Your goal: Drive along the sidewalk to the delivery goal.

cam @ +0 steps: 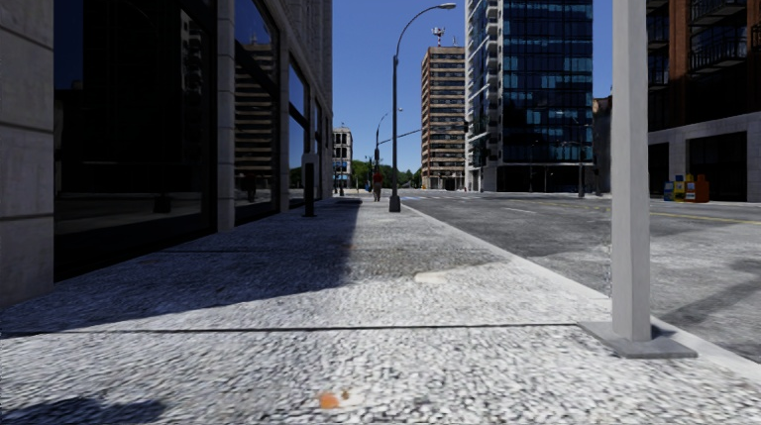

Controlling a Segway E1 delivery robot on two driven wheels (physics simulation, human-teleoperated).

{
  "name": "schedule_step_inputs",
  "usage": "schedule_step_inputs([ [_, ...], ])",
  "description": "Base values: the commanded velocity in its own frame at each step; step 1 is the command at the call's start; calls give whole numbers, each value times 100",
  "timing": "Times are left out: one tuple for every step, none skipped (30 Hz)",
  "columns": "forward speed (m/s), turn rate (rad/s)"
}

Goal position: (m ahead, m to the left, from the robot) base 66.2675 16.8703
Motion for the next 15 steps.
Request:
schedule_step_inputs([
  [200,0],
  [200,0],
  [200,0],
  [200,0],
  [200,0],
  [200,0],
  [200,0],
  [200,0],
  [200,0],
  [200,0],
  [200,0],
  [200,0],
  [200,0],
  [200,0],
  [200,0],
])
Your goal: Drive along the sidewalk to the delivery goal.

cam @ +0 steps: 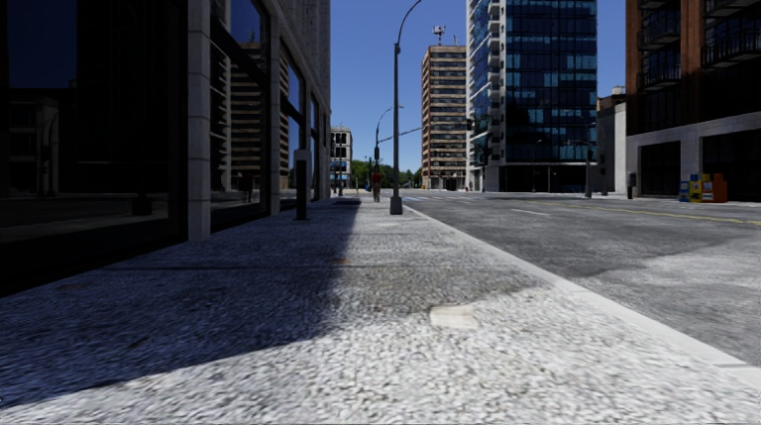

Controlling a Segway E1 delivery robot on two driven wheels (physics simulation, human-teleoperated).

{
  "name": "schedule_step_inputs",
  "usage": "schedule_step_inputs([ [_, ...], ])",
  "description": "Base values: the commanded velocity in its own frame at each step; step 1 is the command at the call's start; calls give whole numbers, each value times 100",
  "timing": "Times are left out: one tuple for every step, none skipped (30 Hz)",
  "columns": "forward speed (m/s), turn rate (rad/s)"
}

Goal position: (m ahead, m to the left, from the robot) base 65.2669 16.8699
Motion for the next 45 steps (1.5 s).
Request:
schedule_step_inputs([
  [200,0],
  [200,0],
  [200,0],
  [200,0],
  [200,0],
  [200,0],
  [200,0],
  [200,0],
  [200,0],
  [200,0],
  [200,0],
  [200,0],
  [200,0],
  [200,0],
  [200,0],
  [200,0],
  [200,0],
  [200,0],
  [200,0],
  [200,0],
  [200,0],
  [200,0],
  [200,0],
  [200,0],
  [200,0],
  [200,0],
  [200,0],
  [200,0],
  [200,0],
  [200,0],
  [200,0],
  [200,0],
  [200,0],
  [200,0],
  [200,0],
  [200,0],
  [200,0],
  [200,0],
  [200,0],
  [200,0],
  [200,0],
  [200,0],
  [200,0],
  [200,0],
  [200,0],
])
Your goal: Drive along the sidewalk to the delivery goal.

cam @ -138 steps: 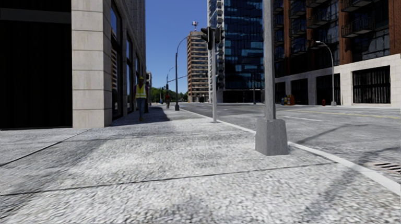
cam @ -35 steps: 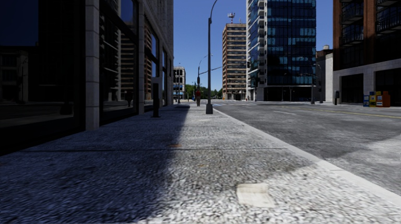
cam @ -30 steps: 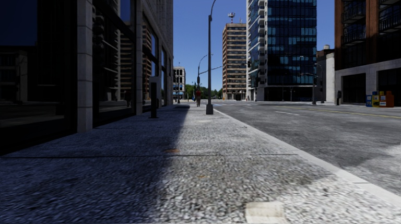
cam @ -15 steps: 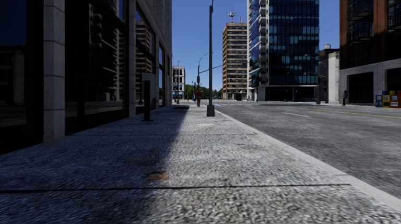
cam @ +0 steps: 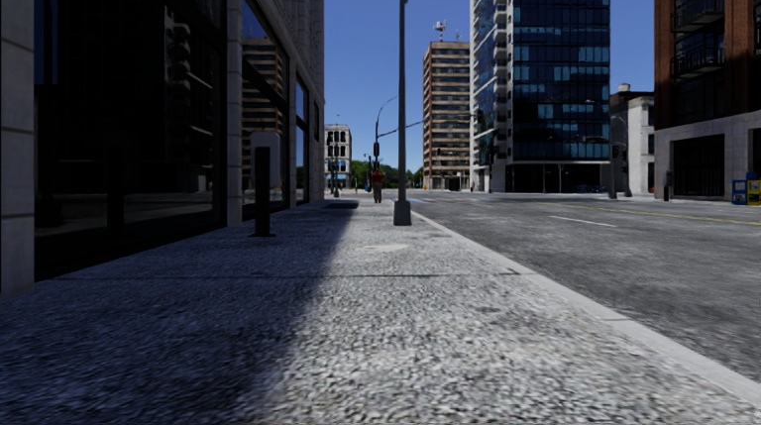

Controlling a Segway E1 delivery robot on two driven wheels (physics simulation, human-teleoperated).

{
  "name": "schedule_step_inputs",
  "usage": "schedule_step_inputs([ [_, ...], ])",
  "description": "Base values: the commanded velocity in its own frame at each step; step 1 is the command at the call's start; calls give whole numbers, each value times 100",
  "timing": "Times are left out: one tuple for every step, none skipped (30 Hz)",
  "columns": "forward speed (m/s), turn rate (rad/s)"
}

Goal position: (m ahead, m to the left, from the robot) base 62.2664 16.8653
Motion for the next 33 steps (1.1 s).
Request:
schedule_step_inputs([
  [200,0],
  [200,0],
  [200,0],
  [200,0],
  [200,0],
  [200,0],
  [200,0],
  [200,0],
  [200,17],
  [200,30],
  [200,34],
  [200,35],
  [200,35],
  [200,34],
  [200,33],
  [200,33],
  [200,33],
  [200,33],
  [200,33],
  [200,33],
  [200,33],
  [200,33],
  [200,33],
  [200,32],
  [200,23],
  [200,23],
  [200,8],
  [200,0],
  [200,0],
  [200,0],
  [200,0],
  [200,0],
  [200,0],
])
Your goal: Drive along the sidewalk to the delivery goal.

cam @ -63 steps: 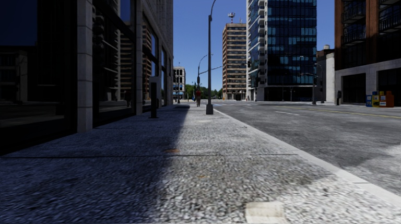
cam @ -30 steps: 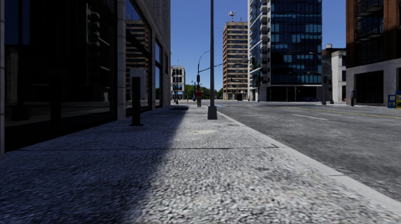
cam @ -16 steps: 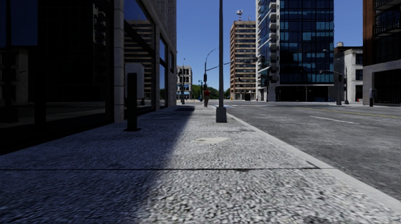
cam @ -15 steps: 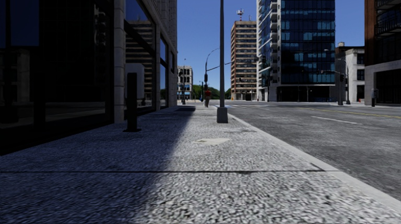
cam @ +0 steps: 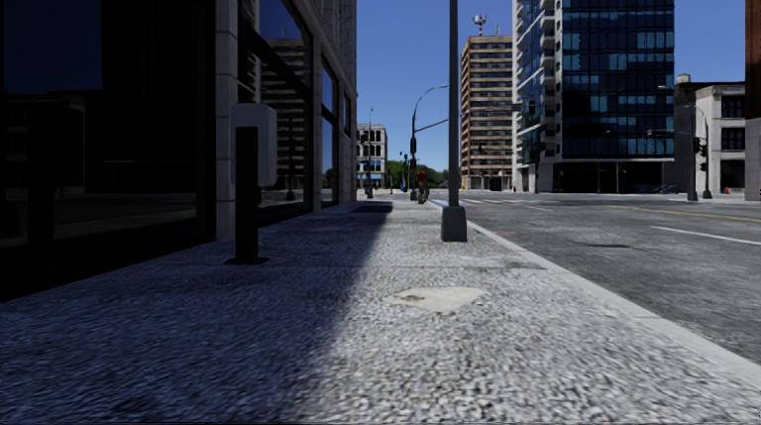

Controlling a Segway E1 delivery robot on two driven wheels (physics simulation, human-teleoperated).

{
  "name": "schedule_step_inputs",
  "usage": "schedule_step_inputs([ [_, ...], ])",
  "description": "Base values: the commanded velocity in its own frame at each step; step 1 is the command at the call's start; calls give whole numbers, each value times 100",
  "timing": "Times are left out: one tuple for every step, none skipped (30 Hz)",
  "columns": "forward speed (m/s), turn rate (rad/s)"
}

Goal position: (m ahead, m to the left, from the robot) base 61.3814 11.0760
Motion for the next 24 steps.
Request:
schedule_step_inputs([
  [200,0],
  [200,0],
  [200,0],
  [200,0],
  [200,0],
  [200,0],
  [200,0],
  [200,0],
  [200,0],
  [200,0],
  [200,0],
  [200,0],
  [200,0],
  [200,0],
  [200,0],
  [200,0],
  [200,0],
  [200,0],
  [200,0],
  [200,0],
  [200,0],
  [200,0],
  [200,0],
  [200,0],
])
